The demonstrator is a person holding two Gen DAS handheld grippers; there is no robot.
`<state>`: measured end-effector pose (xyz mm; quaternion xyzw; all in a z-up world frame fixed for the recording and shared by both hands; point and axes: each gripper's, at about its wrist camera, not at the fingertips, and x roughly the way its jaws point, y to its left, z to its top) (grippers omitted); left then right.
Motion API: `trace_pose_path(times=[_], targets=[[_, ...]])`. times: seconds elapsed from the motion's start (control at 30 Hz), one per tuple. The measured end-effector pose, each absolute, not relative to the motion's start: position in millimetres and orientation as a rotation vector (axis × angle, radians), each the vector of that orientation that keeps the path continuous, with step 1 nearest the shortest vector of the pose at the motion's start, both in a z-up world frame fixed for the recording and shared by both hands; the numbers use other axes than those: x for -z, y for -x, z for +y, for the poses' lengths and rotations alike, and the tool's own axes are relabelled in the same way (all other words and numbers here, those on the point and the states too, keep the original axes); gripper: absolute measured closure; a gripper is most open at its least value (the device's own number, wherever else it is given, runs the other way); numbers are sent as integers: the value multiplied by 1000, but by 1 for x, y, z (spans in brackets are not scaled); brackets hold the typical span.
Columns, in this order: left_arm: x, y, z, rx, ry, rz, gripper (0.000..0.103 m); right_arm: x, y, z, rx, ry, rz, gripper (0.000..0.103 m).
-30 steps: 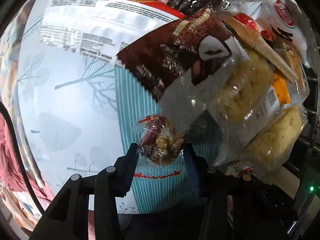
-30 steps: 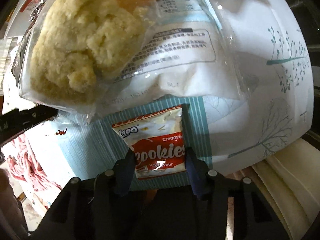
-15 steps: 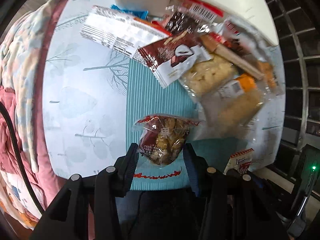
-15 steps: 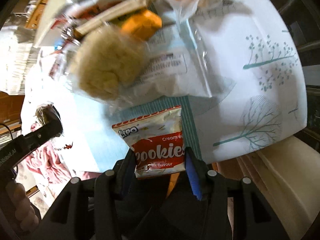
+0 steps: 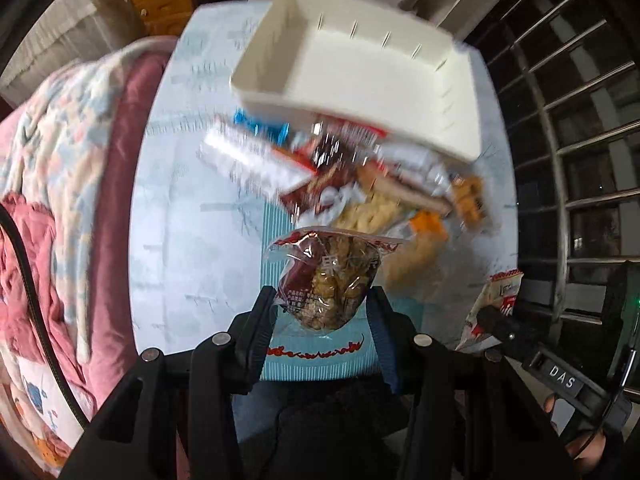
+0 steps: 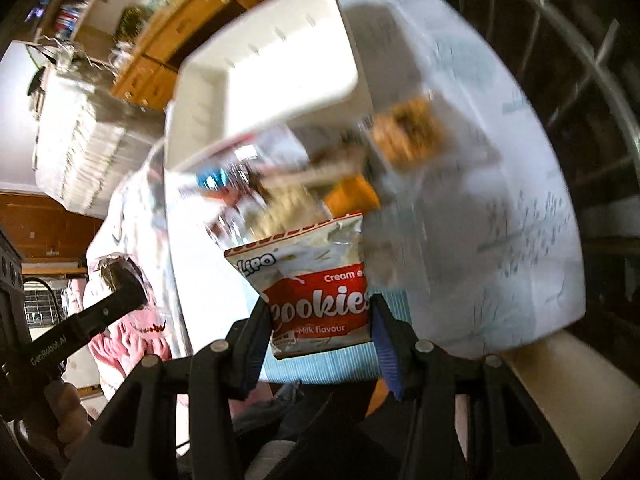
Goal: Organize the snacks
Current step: 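Carry both snacks over the white tray and open both tools to drop them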
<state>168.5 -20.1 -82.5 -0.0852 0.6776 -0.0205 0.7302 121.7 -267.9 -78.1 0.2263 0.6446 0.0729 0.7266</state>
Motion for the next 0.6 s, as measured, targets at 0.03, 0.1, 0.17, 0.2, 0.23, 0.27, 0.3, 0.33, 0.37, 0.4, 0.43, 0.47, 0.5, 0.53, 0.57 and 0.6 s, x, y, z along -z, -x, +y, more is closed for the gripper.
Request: trace_pose_path(times=[0.03, 0.1, 0.17, 0.2, 0.23, 0.27, 0.3, 0.33, 0.37, 0.4, 0.43, 0.47, 0.5, 0.53, 0.57, 0.6], targets=[[74, -174, -21, 51, 182, 1474, 58, 73, -124, -264, -160, -500, 1404, 55], [54, -185, -26, 52, 167, 1447, 58, 56, -134, -264, -158, -502, 1354, 55], [41, -196, -27, 50, 152, 1419, 58, 49, -144, -250, -148, -496, 1310, 55], [32, -202, -26, 57, 152, 1399, 58, 41, -150, -248, -142, -492, 1280, 55], [25, -209, -25, 62, 149, 1380, 58, 37, -155, -245, -136, -493, 1256, 55], [20, -215, -24, 63, 146, 1364, 58, 33, -159, -245, -132, -496, 1236, 55], [15, -221, -23, 64, 142, 1348, 58, 29, -164, -241, -125, -496, 1206, 55], [11, -226, -22, 65, 141, 1336, 58, 25, -168, -240, -116, -493, 1186, 55], [8, -233, -21, 68, 144, 1324, 58, 20, -175, -237, -98, -486, 1158, 55], [5, -242, -19, 72, 150, 1312, 58, 17, -179, -237, -89, -482, 1138, 55], [4, -248, -17, 74, 155, 1303, 58, 15, -185, -237, -79, -477, 1120, 55], [3, -257, -15, 86, 166, 1285, 58, 12, -192, -235, -63, -471, 1098, 55], [2, -263, -14, 95, 175, 1271, 61, 11, -197, -234, -52, -467, 1082, 55], [2, -269, -13, 104, 185, 1255, 62, 11, -200, -234, -44, -464, 1073, 55], [1, -276, -11, 114, 195, 1233, 62, 13, -206, -232, -35, -462, 1065, 55], [2, -284, -9, 125, 202, 1210, 62, 15, -213, -231, -29, -463, 1058, 55]])
